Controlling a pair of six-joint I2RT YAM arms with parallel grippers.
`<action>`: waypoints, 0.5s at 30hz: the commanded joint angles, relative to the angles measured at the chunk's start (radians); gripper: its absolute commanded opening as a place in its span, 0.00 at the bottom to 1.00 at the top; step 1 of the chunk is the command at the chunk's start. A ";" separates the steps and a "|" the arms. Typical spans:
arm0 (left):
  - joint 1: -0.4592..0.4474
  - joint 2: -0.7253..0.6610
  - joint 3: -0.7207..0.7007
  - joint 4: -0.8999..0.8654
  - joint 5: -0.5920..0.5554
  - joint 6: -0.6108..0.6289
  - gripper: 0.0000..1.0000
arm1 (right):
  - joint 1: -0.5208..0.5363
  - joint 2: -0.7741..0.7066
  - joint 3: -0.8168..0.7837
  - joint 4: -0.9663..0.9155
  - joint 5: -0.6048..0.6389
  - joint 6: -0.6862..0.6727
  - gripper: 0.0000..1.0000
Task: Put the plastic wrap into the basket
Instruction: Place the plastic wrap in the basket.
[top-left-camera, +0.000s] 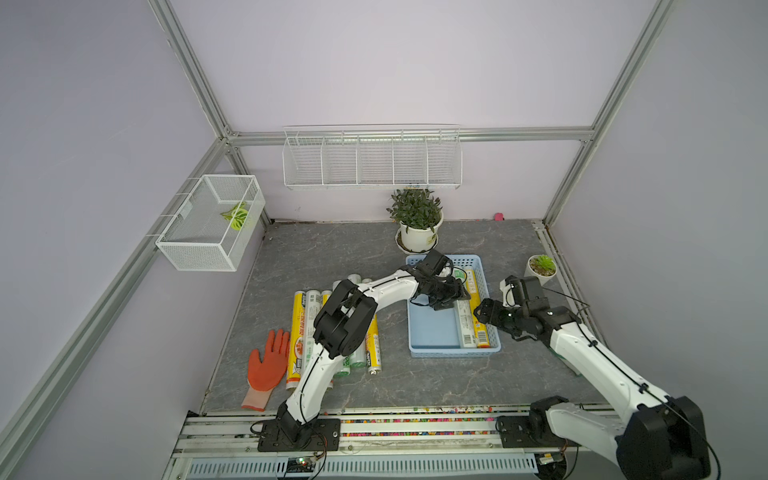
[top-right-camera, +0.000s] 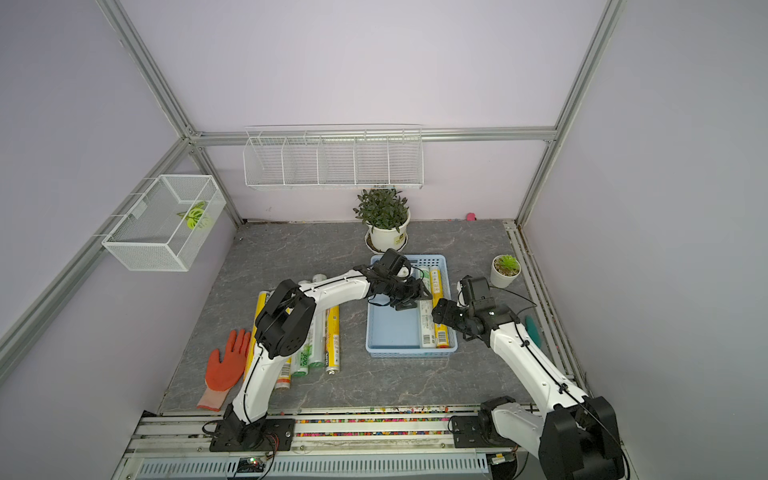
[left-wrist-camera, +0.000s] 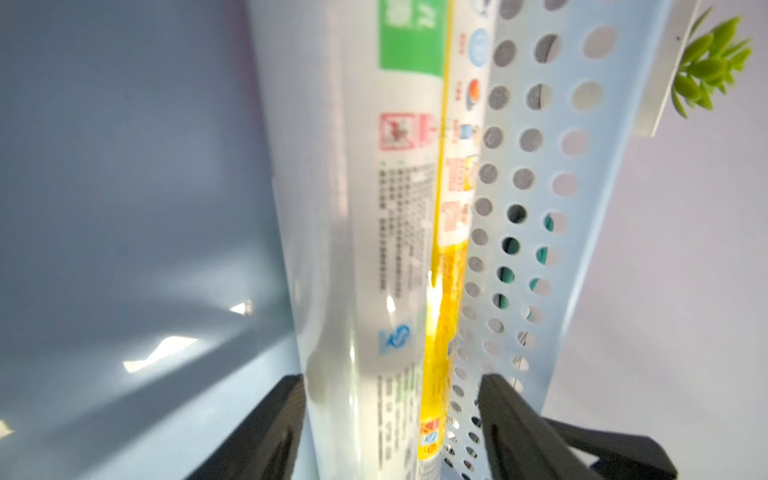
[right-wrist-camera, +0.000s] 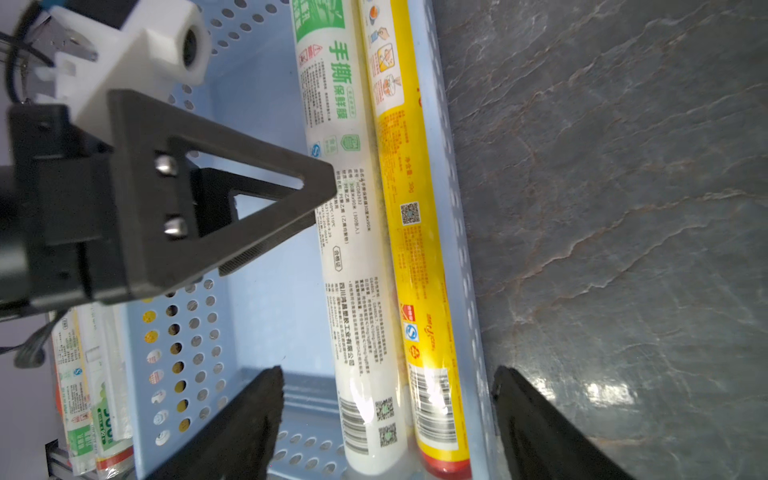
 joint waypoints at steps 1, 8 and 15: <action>-0.005 -0.086 -0.022 -0.006 -0.029 0.041 0.75 | -0.005 -0.042 0.026 -0.032 0.011 0.009 0.85; -0.003 -0.277 -0.117 -0.022 -0.217 0.148 0.79 | -0.005 -0.123 0.040 0.031 -0.095 0.026 0.85; 0.025 -0.556 -0.338 0.000 -0.506 0.209 0.82 | 0.058 -0.098 0.078 0.141 -0.178 0.082 0.85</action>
